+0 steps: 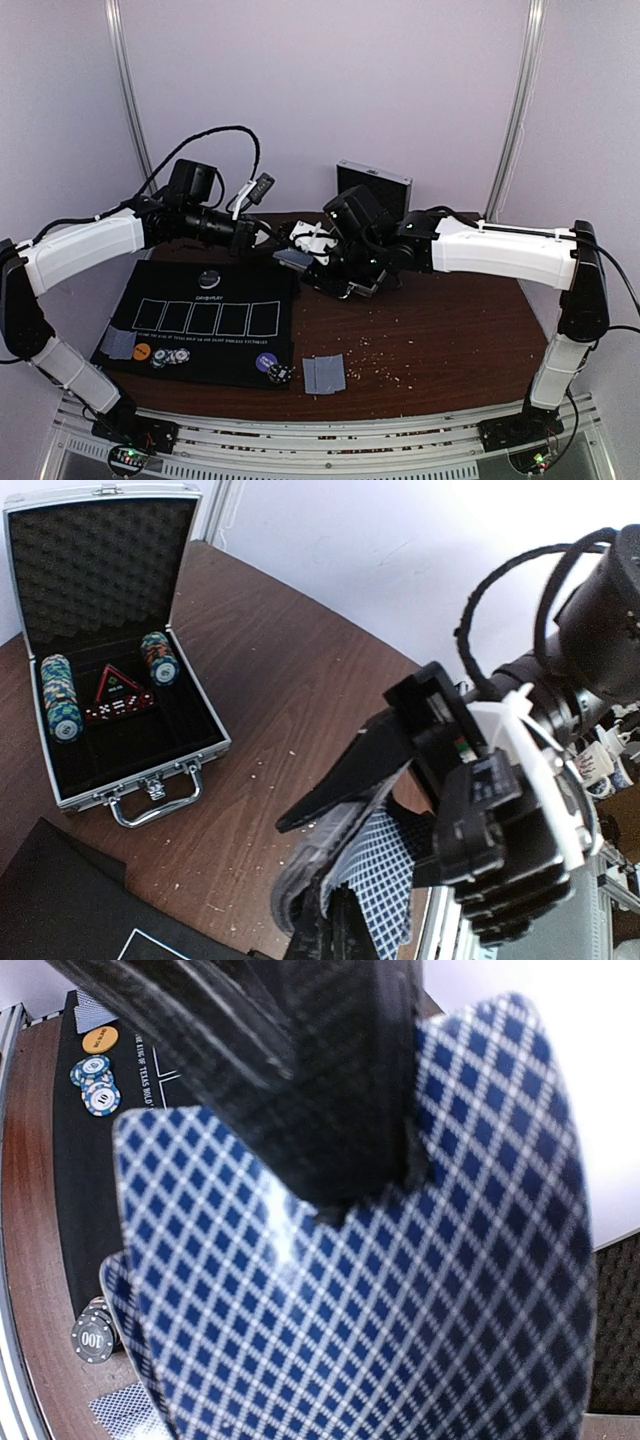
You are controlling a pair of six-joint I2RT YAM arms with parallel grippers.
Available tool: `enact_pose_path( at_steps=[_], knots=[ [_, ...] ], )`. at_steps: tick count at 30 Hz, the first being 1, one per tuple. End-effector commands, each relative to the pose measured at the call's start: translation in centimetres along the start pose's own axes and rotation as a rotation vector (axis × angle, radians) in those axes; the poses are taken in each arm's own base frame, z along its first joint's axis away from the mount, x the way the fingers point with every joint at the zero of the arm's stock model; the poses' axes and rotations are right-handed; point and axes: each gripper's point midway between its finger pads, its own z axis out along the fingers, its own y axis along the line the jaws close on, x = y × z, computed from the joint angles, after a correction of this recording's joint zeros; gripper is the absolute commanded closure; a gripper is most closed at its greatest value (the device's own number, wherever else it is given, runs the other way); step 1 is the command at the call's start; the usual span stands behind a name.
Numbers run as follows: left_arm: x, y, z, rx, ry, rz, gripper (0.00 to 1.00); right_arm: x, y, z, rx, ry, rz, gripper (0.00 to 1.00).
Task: Distribute texas hold em gaming equipment
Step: Pick up the poker card from the face-down deck piles, then flop the poker card into the community card area.
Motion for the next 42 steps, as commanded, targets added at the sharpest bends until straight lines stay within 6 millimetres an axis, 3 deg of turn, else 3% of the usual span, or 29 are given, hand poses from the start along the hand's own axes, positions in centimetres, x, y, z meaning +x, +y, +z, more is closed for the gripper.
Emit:
enact_pose_path(
  at_steps=[1, 12, 19, 23, 28, 32, 39, 42],
  knots=[
    [-0.8, -3.0, -1.3, 0.124, -0.037, 0.060, 1.00, -1.4, -0.5, -1.5, 0.012, -0.053, 0.007, 0.59],
    [-0.9, -1.7, -2.5, 0.067, -0.024, 0.034, 1.00, 0.3, -2.6, -1.7, 0.031, -0.019, 0.041, 0.59],
    [-3.3, -1.0, -4.3, 0.043, -0.071, 0.044, 1.00, 1.3, -4.1, -2.1, 0.052, -0.012, 0.073, 0.59],
    [-3.1, 1.0, -5.8, -0.051, -0.040, 0.015, 1.00, 2.1, -4.7, -1.7, 0.042, -0.003, 0.093, 0.60],
    [-2.6, 5.5, -9.9, -0.273, -0.033, -0.140, 1.00, 2.5, -5.1, -2.3, 0.052, 0.003, 0.092, 0.60],
    [-0.7, 9.6, -14.0, -0.554, -0.003, -0.247, 1.00, 2.8, -5.2, -2.8, 0.054, -0.004, 0.084, 0.59],
    [6.6, 16.2, -21.7, -0.899, 0.081, -0.565, 1.00, 3.4, -4.7, -3.2, 0.030, -0.027, 0.080, 0.59],
    [8.6, 18.4, -27.1, -1.215, 0.205, -0.525, 1.00, 3.8, -4.4, -3.3, 0.016, -0.031, 0.077, 0.59]
  ],
)
